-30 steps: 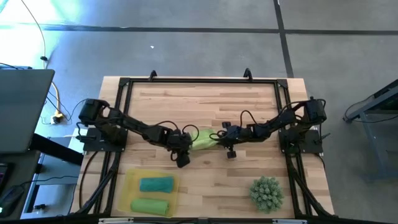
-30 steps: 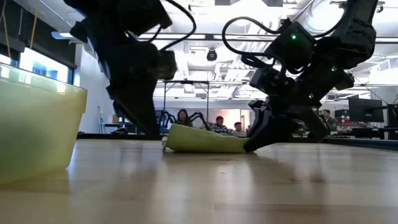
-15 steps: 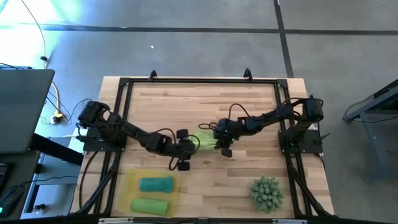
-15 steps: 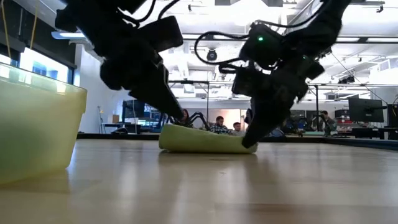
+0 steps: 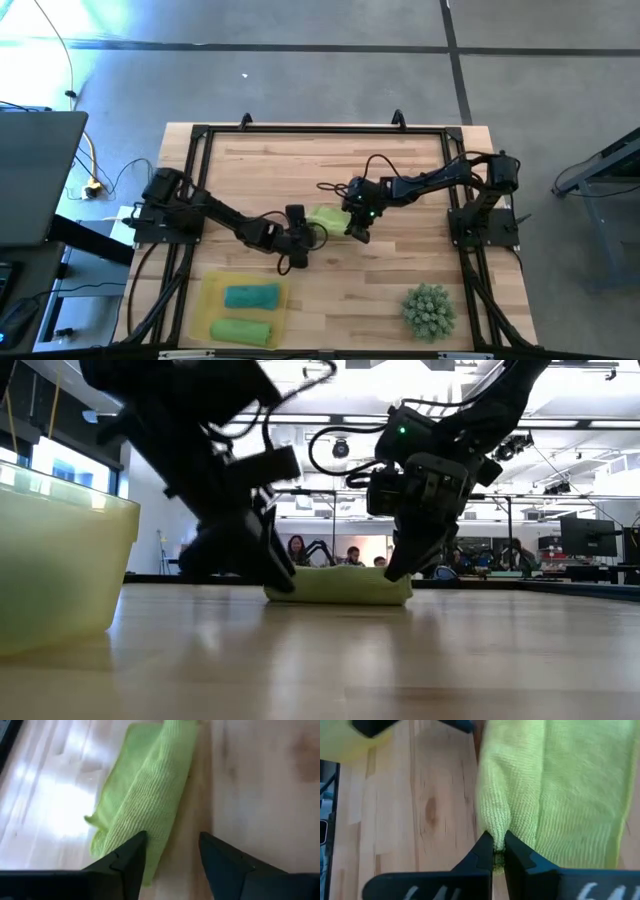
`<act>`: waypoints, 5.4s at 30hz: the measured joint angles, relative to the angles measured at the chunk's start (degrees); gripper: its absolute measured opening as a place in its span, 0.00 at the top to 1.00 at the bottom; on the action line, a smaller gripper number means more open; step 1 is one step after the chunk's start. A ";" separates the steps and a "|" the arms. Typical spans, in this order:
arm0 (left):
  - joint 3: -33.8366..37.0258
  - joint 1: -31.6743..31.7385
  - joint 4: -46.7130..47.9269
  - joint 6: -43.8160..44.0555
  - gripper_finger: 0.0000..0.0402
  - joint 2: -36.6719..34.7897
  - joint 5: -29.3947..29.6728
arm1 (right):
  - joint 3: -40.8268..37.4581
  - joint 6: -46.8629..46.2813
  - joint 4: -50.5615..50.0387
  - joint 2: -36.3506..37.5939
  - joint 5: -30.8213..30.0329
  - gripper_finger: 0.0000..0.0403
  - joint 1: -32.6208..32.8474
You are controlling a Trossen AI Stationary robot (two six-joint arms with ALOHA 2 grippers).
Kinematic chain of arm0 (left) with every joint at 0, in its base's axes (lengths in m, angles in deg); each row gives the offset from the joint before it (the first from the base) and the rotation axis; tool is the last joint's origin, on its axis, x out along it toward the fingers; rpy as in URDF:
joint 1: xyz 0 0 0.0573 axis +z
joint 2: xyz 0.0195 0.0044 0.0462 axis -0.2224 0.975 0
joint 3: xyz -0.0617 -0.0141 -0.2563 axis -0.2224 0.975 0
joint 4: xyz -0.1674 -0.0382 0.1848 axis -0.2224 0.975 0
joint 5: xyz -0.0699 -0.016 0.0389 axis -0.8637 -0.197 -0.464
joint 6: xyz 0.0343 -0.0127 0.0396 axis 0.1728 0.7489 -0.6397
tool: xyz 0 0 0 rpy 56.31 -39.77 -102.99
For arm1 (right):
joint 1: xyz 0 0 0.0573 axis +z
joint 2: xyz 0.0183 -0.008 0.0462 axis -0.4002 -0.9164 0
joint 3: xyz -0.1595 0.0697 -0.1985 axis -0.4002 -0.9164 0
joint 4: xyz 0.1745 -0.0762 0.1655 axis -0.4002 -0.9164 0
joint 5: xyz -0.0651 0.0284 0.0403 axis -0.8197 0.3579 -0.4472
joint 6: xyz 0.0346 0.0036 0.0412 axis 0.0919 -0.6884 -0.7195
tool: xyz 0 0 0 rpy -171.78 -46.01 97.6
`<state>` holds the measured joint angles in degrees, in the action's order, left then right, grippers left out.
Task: Roll microfiber towels into tight, uniform cylinder then place into a basket
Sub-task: Roll the light green microfiber towel
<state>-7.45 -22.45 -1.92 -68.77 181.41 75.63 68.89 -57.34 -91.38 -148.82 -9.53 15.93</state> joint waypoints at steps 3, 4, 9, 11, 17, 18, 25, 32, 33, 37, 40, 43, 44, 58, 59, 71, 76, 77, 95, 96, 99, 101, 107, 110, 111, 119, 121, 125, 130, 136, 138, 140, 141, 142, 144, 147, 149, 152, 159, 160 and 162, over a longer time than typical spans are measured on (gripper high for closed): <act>0.04 0.88 0.35 -2.56 0.55 1.64 0.71 | 0.03 0.00 -0.12 0.02 0.01 0.99 0.00; 0.03 1.05 -0.04 -3.82 0.54 2.12 0.89 | 0.07 0.00 -0.30 0.06 0.01 0.99 0.00; -0.05 0.20 -1.45 -13.13 0.54 2.88 4.30 | 0.08 -0.88 -1.23 0.11 0.23 0.99 0.02; 0.05 -0.95 -2.46 -17.69 0.54 2.78 6.98 | 0.08 -0.88 -2.04 0.11 0.26 0.99 0.02; -0.02 -2.75 -7.52 -25.58 0.54 2.80 11.73 | 0.08 -0.87 -2.18 -0.06 0.32 0.99 0.02; -0.04 -2.33 -7.51 -24.93 0.54 2.83 11.01 | 0.10 -0.87 -2.09 -0.23 0.36 0.99 0.02; -0.02 2.85 -6.46 -16.62 0.54 2.90 -0.46 | 0.12 -0.87 -2.02 -0.39 0.36 0.99 0.17; -0.28 7.78 -1.88 2.75 0.63 2.48 -14.10 | 0.12 1.77 -1.98 -0.39 0.36 0.99 0.17; -0.39 8.40 -1.01 5.42 0.67 2.44 -15.74 | 0.13 2.77 -1.98 -0.39 0.36 0.99 0.17; -0.47 10.26 0.74 15.26 0.81 2.33 -20.18 | 0.14 6.84 -1.87 -0.03 0.30 0.92 0.17; -0.46 11.49 0.74 19.74 0.93 2.27 -24.44 | 0.14 10.36 -2.48 1.26 0.30 0.82 0.20; -0.46 12.99 -0.08 23.16 0.98 2.28 -31.41 | 0.14 13.70 -4.37 3.40 0.43 0.72 0.20; -0.43 13.56 -0.24 24.61 0.98 2.30 -34.45 | 0.14 15.45 -5.33 4.41 0.49 0.69 0.22; 0.08 23.64 -2.15 37.85 0.99 2.96 -58.17 | 0.14 47.81 -8.83 10.29 -20.35 0.68 15.48; 0.08 23.93 -2.09 38.68 0.99 2.96 -58.53 | 0.14 48.94 -8.38 10.29 -23.28 0.69 17.10; 0.03 23.24 -2.31 47.60 0.99 2.92 -58.06 | 0.14 51.22 -1.18 9.01 -40.60 0.75 25.98; 0.03 22.54 -2.72 50.90 0.97 2.90 -57.86 | 0.14 51.06 0.01 6.68 -40.88 0.73 23.51; 0.03 22.39 -2.74 51.22 0.97 2.88 -57.74 | 0.14 51.05 0.19 6.24 -40.87 0.71 23.02; 0.03 21.96 -3.73 51.80 0.97 2.94 -58.57 | 0.14 45.73 0.74 1.86 -40.90 0.48 16.63; 0.03 21.95 -3.82 51.82 0.97 2.94 -58.61 | 0.14 44.70 0.71 1.65 -40.90 0.49 16.28; 0.03 21.94 -4.13 51.78 0.97 2.96 -58.73 | 0.14 42.99 0.31 0.35 -40.85 0.50 15.53; 0.05 21.94 -4.48 51.57 0.96 2.96 -58.79 | 0.19 42.30 0.18 -1.00 -40.84 0.52 15.54; 0.07 21.92 -4.93 51.37 0.96 2.96 -58.65 | 0.30 40.91 -1.23 -1.15 -41.94 0.56 17.02; 0.05 21.89 -4.91 50.90 0.96 2.96 -58.13 | 0.06 39.79 -3.75 1.78 -43.99 0.58 18.84; 0.05 21.89 -4.91 50.92 0.96 2.96 -58.06 | 0.06 39.66 -4.20 3.09 -44.49 0.59 19.44; 0.05 21.89 -4.99 51.24 0.96 2.96 -57.90 | 0.12 41.49 -2.76 6.50 -44.93 0.59 21.12; 0.05 21.89 -5.04 51.43 0.96 2.96 -57.85 | 0.10 41.58 -2.59 5.40 -44.51 0.57 20.26; 0.05 21.83 -5.15 51.60 0.96 2.94 -57.71 | 0.11 41.07 -2.37 3.63 -44.34 0.49 17.83; 0.05 21.83 -5.21 51.72 0.96 2.94 -57.67 | 0.10 39.60 -2.13 1.21 -41.39 0.41 15.48; 0.00 21.76 -5.37 51.52 0.96 2.90 -56.48 | 0.19 33.55 -2.66 -0.24 -37.73 0.46 14.87; 0.00 21.76 -5.39 51.43 0.96 2.90 -56.48 | 0.19 32.60 -2.98 -0.24 -37.79 0.52 15.50; 0.00 21.76 -5.41 51.44 0.96 2.90 -56.29 | 0.19 31.82 -3.23 -0.26 -37.73 0.59 16.11; 0.00 21.73 -5.42 51.59 0.96 2.88 -56.08 | 0.19 31.11 -3.39 -0.26 -37.63 0.63 16.39; -0.02 21.62 -5.50 51.62 0.96 2.88 -55.61 | 0.19 30.84 -3.58 -0.26 -37.54 0.67 16.64; -0.04 21.15 -5.61 51.69 0.96 2.81 -53.99 | 0.23 29.52 -4.26 -0.26 -37.45 0.76 16.81; -0.06 20.42 -5.78 51.77 0.95 2.77 -52.68 | 0.34 26.87 -5.12 -0.21 -37.41 0.89 16.74; -0.06 19.97 -5.82 51.76 0.93 2.71 -52.99 | 0.38 25.86 -6.08 -0.17 -37.28 0.96 16.45; -0.06 19.14 -6.00 50.27 0.89 2.28 -53.05 | 0.45 25.49 -7.75 -0.11 -36.73 0.97 15.68; 0.06 18.74 -5.48 41.40 0.82 -1.42 -56.48 | 0.39 22.04 -9.81 -0.09 -27.13 0.99 12.54; 0.00 18.57 -5.84 38.82 0.81 -1.86 -56.48 | 0.39 20.82 -10.13 -0.09 -24.92 0.99 12.06; 0.07 18.09 -5.47 33.15 0.80 -2.76 -56.48 | 0.36 18.01 -10.36 -0.08 -20.53 0.99 11.12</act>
<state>-7.38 -4.36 -7.39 -35.62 178.65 19.15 69.25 -39.33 -101.74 -148.90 -30.06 27.05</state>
